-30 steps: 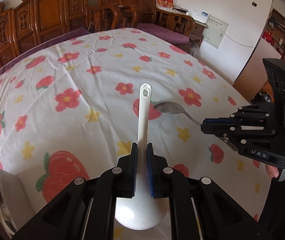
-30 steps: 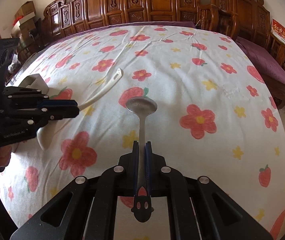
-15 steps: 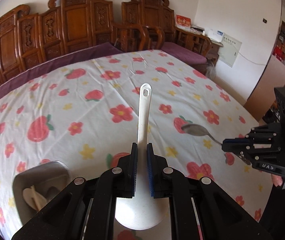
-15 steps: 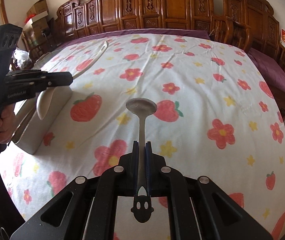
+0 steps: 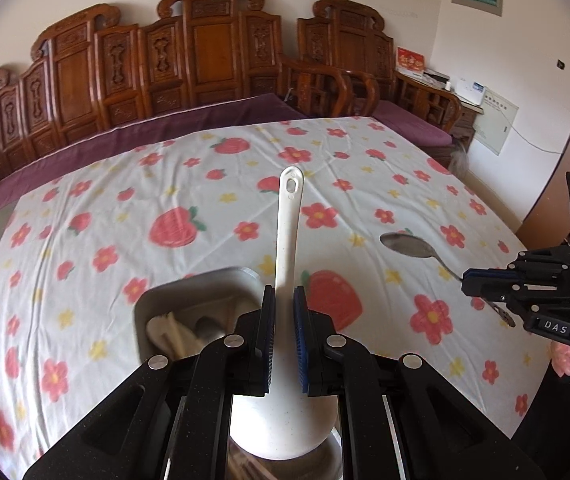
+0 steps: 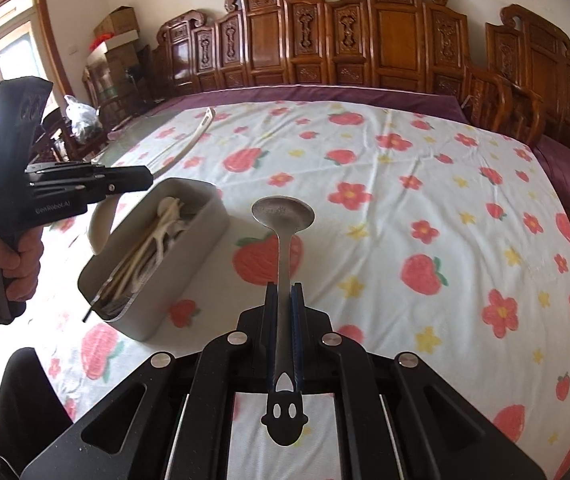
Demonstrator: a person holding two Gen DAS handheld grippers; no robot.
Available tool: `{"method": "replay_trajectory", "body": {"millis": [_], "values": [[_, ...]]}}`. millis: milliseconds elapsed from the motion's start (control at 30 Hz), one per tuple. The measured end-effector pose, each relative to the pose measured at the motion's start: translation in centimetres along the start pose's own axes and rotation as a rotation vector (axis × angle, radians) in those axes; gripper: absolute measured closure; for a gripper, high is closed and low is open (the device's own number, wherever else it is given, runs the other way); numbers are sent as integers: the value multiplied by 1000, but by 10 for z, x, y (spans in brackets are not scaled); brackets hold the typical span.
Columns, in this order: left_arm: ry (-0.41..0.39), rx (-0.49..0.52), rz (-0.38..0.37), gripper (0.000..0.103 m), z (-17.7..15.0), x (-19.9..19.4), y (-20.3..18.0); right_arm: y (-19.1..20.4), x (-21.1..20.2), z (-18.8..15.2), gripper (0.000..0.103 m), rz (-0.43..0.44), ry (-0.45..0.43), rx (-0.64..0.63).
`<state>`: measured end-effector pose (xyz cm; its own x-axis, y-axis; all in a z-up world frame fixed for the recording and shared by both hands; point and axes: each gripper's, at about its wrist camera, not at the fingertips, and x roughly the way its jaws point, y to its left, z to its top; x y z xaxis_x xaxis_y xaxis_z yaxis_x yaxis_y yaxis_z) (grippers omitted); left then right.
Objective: Organize utensils
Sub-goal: 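Lift and carry the white ladle and silver spoon toward the metal tray with both grippers, then lower the white ladle into the tray with the left gripper while the right lowers the silver spoon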
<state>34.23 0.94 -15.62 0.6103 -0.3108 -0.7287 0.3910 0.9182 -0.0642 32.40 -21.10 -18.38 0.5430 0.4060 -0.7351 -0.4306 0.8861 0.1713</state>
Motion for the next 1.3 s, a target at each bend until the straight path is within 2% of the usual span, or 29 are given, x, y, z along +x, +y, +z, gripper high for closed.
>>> {"method": "replay_trajectory", "body": {"millis": [233,633,900,967,1300], "values": [[20,-44,58,95,-23,-15,25,42,6,13,95,58,-11,-33],[104,-140,121,94,-52,1,54,97,27,38,95,110,-4,-68],[65,-167,123,92,-54,-13,55,120,47,42,95,126,25,-81],[55,-167,124,84,-54,-17,56,125,51,42,95,131,31,-84],[40,-172,141,83,-55,-30,62,140,74,40,95,131,67,-57]]}}
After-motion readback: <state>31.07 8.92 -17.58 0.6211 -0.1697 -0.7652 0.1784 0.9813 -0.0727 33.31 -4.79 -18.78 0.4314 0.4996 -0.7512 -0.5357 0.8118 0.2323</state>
